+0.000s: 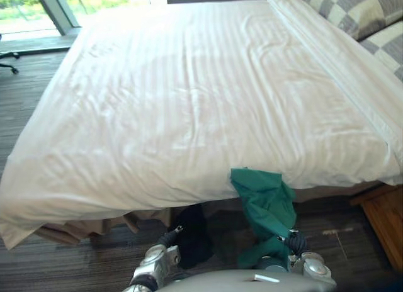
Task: Tidy the bed and pick cloth on bed and put in laundry
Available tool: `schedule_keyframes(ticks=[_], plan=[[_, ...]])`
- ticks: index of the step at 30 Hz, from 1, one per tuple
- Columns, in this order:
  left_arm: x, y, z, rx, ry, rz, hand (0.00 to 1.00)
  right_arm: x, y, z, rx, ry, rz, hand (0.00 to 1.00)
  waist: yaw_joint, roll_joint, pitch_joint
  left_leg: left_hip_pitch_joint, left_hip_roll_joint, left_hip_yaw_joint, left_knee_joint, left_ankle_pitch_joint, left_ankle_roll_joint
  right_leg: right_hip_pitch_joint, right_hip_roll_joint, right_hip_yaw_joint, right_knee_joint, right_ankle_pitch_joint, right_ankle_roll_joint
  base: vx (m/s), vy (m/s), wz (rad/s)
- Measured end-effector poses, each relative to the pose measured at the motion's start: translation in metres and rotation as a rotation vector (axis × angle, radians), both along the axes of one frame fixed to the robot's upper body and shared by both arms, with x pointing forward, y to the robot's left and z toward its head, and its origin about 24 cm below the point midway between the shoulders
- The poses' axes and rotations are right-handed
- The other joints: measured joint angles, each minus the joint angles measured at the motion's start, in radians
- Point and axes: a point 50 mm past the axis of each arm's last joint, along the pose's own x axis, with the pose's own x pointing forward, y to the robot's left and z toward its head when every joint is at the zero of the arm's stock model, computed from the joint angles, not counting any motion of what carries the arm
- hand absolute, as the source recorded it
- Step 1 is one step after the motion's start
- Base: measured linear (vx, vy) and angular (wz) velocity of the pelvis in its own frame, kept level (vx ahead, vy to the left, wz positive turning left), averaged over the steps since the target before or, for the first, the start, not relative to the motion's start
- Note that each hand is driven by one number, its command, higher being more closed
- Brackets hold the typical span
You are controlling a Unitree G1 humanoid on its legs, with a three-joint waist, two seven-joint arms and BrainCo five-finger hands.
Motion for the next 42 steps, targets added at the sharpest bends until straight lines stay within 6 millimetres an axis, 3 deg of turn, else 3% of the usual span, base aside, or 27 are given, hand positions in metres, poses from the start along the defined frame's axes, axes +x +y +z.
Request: schedule_keyframes(ticks=[2, 4, 6, 13, 15, 18, 19, 21, 23, 25, 26, 27, 28, 29, 30, 31, 33, 34, 35, 36, 38, 40, 41, 42], plan=[[-0.005, 0.001, -0.001, -0.013, -0.011, 0.048, 1.00, -0.007, 0.000, -0.001, 0.012, 0.002, 0.003, 1.00, 0.003, 0.010, -0.023, -0.021, -0.007, -0.068, -0.001, 0.009, 0.015, 0.021, -0.005, 0.008, 0.007, -0.044, 0.010, -0.07, -0.044, 1.05], [-0.005, -0.006, 0.000, -0.056, -0.050, 0.101, 1.00, -0.007, -0.001, 0.001, 0.026, -0.024, -0.012, 1.00, -0.008, 0.018, -0.028, -0.052, -0.016, -0.198, 0.005, 0.021, 0.040, 0.029, 0.011, 0.097, 0.088, -0.137, 0.008, -0.03, -0.056, 1.55], [-0.003, -0.008, 0.001, -0.083, -0.084, 0.133, 1.00, -0.014, -0.002, -0.001, 0.040, -0.016, -0.043, 1.00, -0.002, 0.018, -0.044, -0.072, -0.028, -0.274, -0.007, 0.042, 0.049, 0.026, 0.008, 0.100, 0.138, -0.191, 0.013, -0.02, -0.049, 1.37], [-0.018, -0.003, 0.005, -0.109, -0.146, 0.290, 1.00, 0.007, 0.020, 0.005, 0.235, -0.110, -0.015, 1.00, 0.042, 0.039, -0.059, -0.137, -0.048, -0.456, -0.050, 0.126, 0.053, 0.029, -0.005, 0.002, 0.231, -0.280, -0.005, 0.03, -0.056, 0.86], [-0.017, 0.000, 0.010, -0.116, -0.192, 0.337, 1.00, 0.011, 0.029, 0.007, 0.273, -0.136, 0.010, 1.00, 0.061, 0.030, -0.053, -0.145, -0.061, -0.456, -0.054, 0.160, 0.079, 0.033, -0.023, -0.040, 0.274, -0.313, -0.006, 0.01, -0.058, 0.87], [0.002, 0.000, 0.024, -0.126, -0.320, 0.353, 1.00, 0.023, 0.045, 0.015, 0.316, -0.200, 0.034, 1.00, 0.058, 0.003, -0.032, -0.184, -0.115, -0.369, -0.052, 0.247, 0.172, 0.081, -0.079, -0.177, 0.311, -0.366, -0.019, -0.03, -0.031, 1.56], [0.015, -0.006, 0.032, -0.150, -0.384, 0.343, 1.00, 0.031, 0.045, 0.021, 0.318, -0.245, 0.037, 1.00, 0.055, 0.011, -0.014, -0.197, -0.117, -0.270, -0.029, 0.205, 0.232, 0.107, -0.088, -0.264, 0.327, -0.374, -0.020, -0.08, 0.039, 1.79], [0.026, -0.008, 0.037, -0.167, -0.427, 0.326, 1.00, 0.043, 0.049, 0.030, 0.329, -0.304, 0.039, 1.00, 0.054, 0.020, -0.002, -0.256, -0.086, -0.140, 0.101, 0.139, 0.246, 0.136, -0.100, -0.361, 0.345, -0.384, -0.014, -0.08, 0.023, 1.38], [0.029, -0.012, 0.039, -0.170, -0.444, 0.312, 1.00, 0.058, 0.049, 0.038, 0.332, -0.346, 0.046, 1.00, 0.057, 0.034, 0.004, -0.287, -0.080, -0.135, 0.164, 0.112, 0.229, 0.155, -0.099, -0.404, 0.348, -0.405, -0.001, -0.03, -0.028, 0.74], [0.035, -0.010, 0.044, -0.160, -0.514, 0.294, 1.00, 0.069, 0.050, 0.044, 0.340, -0.381, 0.033, 1.00, 0.056, 0.025, 0.015, -0.299, -0.099, -0.137, 0.152, 0.098, 0.221, 0.168, -0.096, -0.415, 0.322, -0.416, 0.015, 0.03, 0.004, 0.57], [0.035, -0.009, 0.045, -0.154, -0.531, 0.293, 1.00, 0.069, 0.049, 0.045, 0.345, -0.386, 0.025, 1.00, 0.056, 0.019, 0.017, -0.298, -0.096, -0.096, 0.158, 0.080, 0.234, 0.175, -0.097, -0.418, 0.308, -0.413, 0.016, 0.12, 0.023, 0.72], [0.036, -0.007, 0.047, -0.147, -0.553, 0.291, 1.00, 0.070, 0.049, 0.045, 0.352, -0.387, 0.016, 1.00, 0.053, -0.005, 0.027, -0.297, -0.087, -0.030, 0.183, 0.064, 0.250, 0.188, -0.104, -0.435, 0.293, -0.399, 0.019, 0.20, 0.033, 1.13], [0.038, -0.009, 0.048, -0.150, -0.570, 0.277, 1.00, 0.069, 0.045, 0.045, 0.355, -0.375, -0.003, 1.00, 0.045, -0.005, 0.033, -0.321, -0.070, 0.039, 0.255, 0.069, 0.233, 0.223, -0.117, -0.474, 0.319, -0.380, 0.037, 0.22, 0.056, 1.37], [0.035, -0.009, 0.047, -0.149, -0.565, 0.276, 1.00, 0.068, 0.043, 0.043, 0.354, -0.364, -0.012, 1.00, 0.039, -0.009, 0.035, -0.329, -0.083, 0.040, 0.264, 0.070, 0.233, 0.228, -0.123, -0.473, 0.343, -0.377, 0.032, 0.25, 0.127, 1.89], [0.037, -0.010, 0.048, -0.149, -0.571, 0.270, 1.00, 0.065, 0.041, 0.042, 0.353, -0.350, -0.026, 1.00, 0.025, -0.004, 0.036, -0.316, -0.100, -0.003, 0.214, 0.080, 0.228, 0.223, -0.127, -0.463, 0.417, -0.360, 0.001, 0.18, 0.102, 1.79], [0.044, -0.011, 0.051, -0.148, -0.587, 0.254, 1.00, 0.064, 0.041, 0.043, 0.353, -0.349, -0.029, 1.00, 0.022, 0.004, 0.045, -0.292, -0.106, -0.055, 0.152, 0.113, 0.216, 0.218, -0.117, -0.437, 0.427, -0.385, -0.011, 0.18, 0.024, 1.57], [0.043, -0.006, 0.051, -0.112, -0.582, 0.224, 1.00, 0.070, 0.050, 0.050, 0.371, -0.382, -0.012, 1.00, 0.031, 0.010, 0.053, -0.236, -0.121, -0.103, 0.046, 0.166, 0.208, 0.221, -0.055, -0.406, 0.299, -0.406, -0.014, 0.08, -0.116, 0.87], [0.041, -0.005, 0.050, -0.099, -0.569, 0.212, 1.00, 0.073, 0.055, 0.054, 0.385, -0.402, -0.006, 1.00, 0.029, 0.007, 0.055, -0.212, -0.136, -0.121, 0.008, 0.184, 0.201, 0.228, -0.031, -0.406, 0.225, -0.384, -0.031, 0.04, -0.165, 1.17], [0.042, -0.004, 0.052, -0.092, -0.564, 0.188, 1.00, 0.077, 0.060, 0.061, 0.393, -0.435, -0.018, 1.00, 0.013, 0.002, 0.070, -0.177, -0.163, -0.171, -0.031, 0.197, 0.192, 0.249, -0.028, -0.409, 0.213, -0.306, -0.033, 0.05, -0.158, 1.09], [0.042, -0.007, 0.053, -0.099, -0.565, 0.180, 1.00, 0.079, 0.061, 0.063, 0.396, -0.441, -0.021, 1.00, 0.006, 0.008, 0.075, -0.158, -0.163, -0.182, -0.056, 0.204, 0.185, 0.250, -0.036, -0.412, 0.231, -0.300, -0.024, 0.04, -0.090, 0.82], [0.033, -0.011, 0.058, -0.108, -0.583, 0.174, 1.00, 0.081, 0.063, 0.069, 0.388, -0.452, -0.005, 1.00, 0.018, 0.041, 0.078, -0.155, -0.141, -0.118, -0.068, 0.169, 0.175, 0.228, -0.048, -0.418, 0.295, -0.300, -0.024, 0.01, -0.012, 0.06], [0.035, -0.009, 0.065, -0.103, -0.618, 0.172, 1.00, 0.073, 0.059, 0.069, 0.374, -0.450, -0.024, 1.00, 0.017, 0.047, 0.080, -0.170, -0.154, -0.123, -0.068, 0.182, 0.176, 0.208, -0.060, -0.417, 0.351, -0.303, -0.029, 0.10, 0.002, 0.35], [0.037, -0.008, 0.067, -0.100, -0.631, 0.167, 1.00, 0.071, 0.058, 0.068, 0.371, -0.444, -0.031, 1.00, 0.018, 0.046, 0.081, -0.173, -0.157, -0.138, -0.068, 0.185, 0.180, 0.198, -0.066, -0.403, 0.379, -0.306, -0.042, 0.18, 0.032, 0.85], [0.042, -0.004, 0.073, -0.092, -0.659, 0.148, 1.00, 0.064, 0.055, 0.066, 0.360, -0.429, -0.059, 1.00, 0.015, 0.043, 0.083, -0.170, -0.160, -0.200, -0.063, 0.188, 0.185, 0.157, -0.078, -0.319, 0.484, -0.311, -0.106, 0.19, 0.016, 1.26]])
